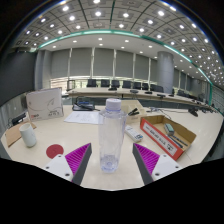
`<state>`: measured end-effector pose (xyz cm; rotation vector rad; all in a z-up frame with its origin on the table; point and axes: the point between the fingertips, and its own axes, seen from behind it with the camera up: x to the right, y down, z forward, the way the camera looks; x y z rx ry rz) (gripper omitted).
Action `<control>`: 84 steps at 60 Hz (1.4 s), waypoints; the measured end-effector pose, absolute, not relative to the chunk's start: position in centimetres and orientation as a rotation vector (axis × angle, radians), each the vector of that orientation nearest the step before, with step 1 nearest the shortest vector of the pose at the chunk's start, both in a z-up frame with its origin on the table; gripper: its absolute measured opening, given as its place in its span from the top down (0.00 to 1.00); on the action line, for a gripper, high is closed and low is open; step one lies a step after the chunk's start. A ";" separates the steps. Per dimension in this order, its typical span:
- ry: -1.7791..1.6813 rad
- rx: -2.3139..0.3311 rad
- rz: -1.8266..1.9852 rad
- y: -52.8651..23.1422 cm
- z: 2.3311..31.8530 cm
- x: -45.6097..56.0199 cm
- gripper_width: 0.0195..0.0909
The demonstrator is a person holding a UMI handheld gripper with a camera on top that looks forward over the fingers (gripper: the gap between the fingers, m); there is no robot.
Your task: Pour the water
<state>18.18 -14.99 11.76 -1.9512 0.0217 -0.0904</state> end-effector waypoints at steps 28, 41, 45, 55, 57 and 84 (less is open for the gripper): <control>0.037 -1.930 -0.047 -8.2 7.7 18.1 0.58; -0.016 -1.944 -0.104 -8.1 8.2 17.5 0.80; -0.048 -1.932 -0.186 -8.1 9.2 17.3 0.79; -0.139 -1.890 -0.381 -7.6 14.0 15.6 0.80; -0.166 -1.876 -0.433 -7.4 15.3 14.9 0.80; -1.016 -1.402 -1.204 -3.3 25.1 -3.4 0.80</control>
